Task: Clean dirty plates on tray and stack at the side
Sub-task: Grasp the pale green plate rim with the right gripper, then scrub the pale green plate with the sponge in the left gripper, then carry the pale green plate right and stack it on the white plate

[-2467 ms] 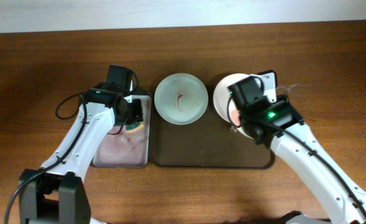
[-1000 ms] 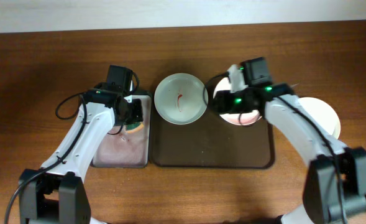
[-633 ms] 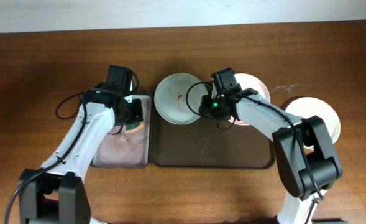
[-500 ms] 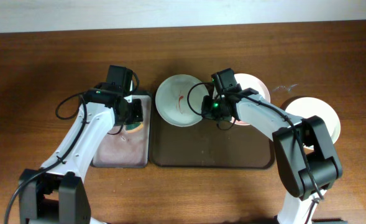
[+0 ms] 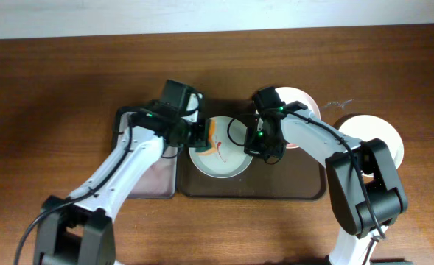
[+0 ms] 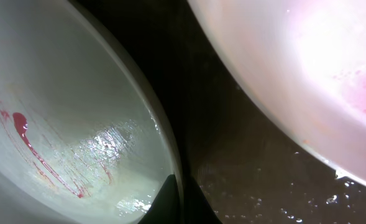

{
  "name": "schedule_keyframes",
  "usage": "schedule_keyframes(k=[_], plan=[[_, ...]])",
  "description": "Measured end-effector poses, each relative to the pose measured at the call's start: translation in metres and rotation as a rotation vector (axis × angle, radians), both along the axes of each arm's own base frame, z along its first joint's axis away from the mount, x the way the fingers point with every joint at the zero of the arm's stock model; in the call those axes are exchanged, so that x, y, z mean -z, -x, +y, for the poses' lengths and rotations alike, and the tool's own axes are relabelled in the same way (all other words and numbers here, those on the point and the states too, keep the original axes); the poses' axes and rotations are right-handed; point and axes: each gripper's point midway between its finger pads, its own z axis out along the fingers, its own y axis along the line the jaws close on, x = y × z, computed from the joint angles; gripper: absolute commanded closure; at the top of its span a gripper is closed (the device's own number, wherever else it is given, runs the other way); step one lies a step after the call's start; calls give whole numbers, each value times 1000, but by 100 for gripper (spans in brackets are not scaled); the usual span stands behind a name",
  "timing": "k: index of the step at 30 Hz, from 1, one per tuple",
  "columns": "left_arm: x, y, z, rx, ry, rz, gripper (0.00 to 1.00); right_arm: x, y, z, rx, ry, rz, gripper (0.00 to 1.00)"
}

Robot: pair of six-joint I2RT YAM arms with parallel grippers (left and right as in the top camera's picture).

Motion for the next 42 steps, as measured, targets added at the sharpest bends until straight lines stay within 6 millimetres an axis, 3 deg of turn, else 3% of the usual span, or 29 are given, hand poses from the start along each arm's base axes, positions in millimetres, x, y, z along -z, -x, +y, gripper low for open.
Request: schedule_keyframes(k=[5,9,12,16,18,21,24,26,28,30,32,35,40,42], plan=[[45,3,-41,39,114,130,100,0,1,0,0,1,3,96],[77,12,-54,68,169,236,100,0,1,0,1,0,3,96],[91,12,-51,62,143,249,100,0,1,0,1,0,3,96],[96,-6,-30,-1,26,181,100,0,1,0,0,0,3,96],[94,-24,-6,-69,-25,137,100,0,1,0,0,0,3,96],[88,-35,26,-128,-87,108,100,0,1,0,0,0,3,96],[65,-14,38,-85,-141,131,100,0,1,0,-6,-1,2,96],[31,-1,46,-65,-147,100,100,0,2,0,-19,1,1,96],[-1,3,62,-91,-170,40,100,-2,3,-3,-44,17,-7,96],[-17,-2,85,-148,-201,-8,100,-6,3,-9,-66,49,-26,96],[-16,-7,103,-193,-225,-8,100,-18,1,-17,-80,89,-64,96],[-10,-10,128,-257,-252,1,100,-61,-12,-36,-105,185,-207,96],[25,-7,136,-266,-287,66,100,-107,-19,-67,-131,369,-363,96],[37,-6,136,-263,-295,89,100,-119,-18,-71,-151,445,-410,96]])
